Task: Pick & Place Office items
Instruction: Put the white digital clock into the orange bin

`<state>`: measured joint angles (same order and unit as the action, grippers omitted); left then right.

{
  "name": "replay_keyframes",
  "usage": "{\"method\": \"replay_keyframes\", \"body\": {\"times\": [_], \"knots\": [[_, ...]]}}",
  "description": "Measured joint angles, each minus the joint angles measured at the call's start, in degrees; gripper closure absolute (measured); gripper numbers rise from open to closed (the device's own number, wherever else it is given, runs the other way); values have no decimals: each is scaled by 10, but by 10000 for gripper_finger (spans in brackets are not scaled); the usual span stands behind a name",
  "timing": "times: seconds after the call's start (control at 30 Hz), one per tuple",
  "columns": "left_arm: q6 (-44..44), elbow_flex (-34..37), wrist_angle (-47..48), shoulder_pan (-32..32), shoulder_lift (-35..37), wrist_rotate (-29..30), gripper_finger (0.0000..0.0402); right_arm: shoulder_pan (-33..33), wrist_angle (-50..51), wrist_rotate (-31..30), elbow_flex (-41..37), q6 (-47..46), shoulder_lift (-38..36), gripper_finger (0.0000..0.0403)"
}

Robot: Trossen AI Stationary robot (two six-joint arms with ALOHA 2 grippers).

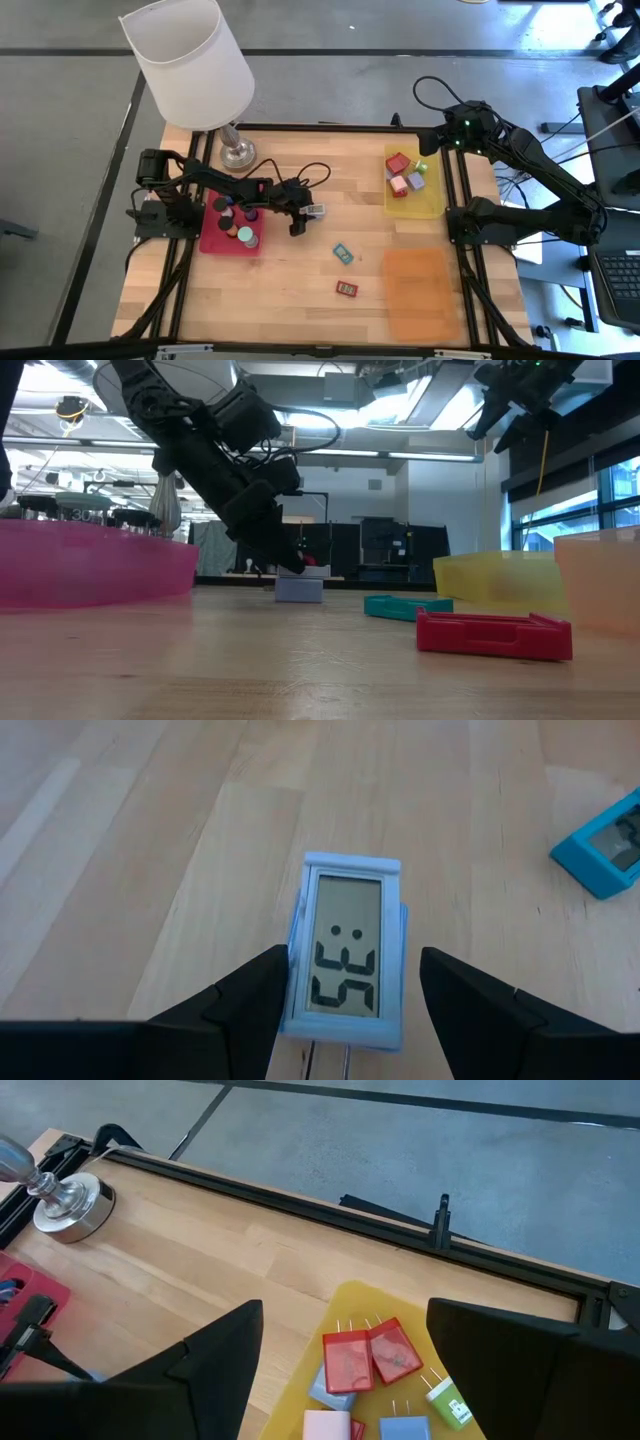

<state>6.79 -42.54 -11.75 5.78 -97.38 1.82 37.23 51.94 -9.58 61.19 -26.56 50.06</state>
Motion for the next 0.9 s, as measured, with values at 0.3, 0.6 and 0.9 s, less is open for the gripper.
{"method": "replay_keyframes", "body": {"times": [0.3, 0.6, 0.9], "knots": [[0, 0, 1, 0, 0, 2, 216, 0, 0, 0, 0, 0, 0, 117], [12, 0, 1, 0, 0, 3, 251, 0, 0, 0, 0, 0, 0, 117], [29, -21, -5, 0, 0, 60, 245, 0, -2, 19, 0, -27, 0, 117]]}}
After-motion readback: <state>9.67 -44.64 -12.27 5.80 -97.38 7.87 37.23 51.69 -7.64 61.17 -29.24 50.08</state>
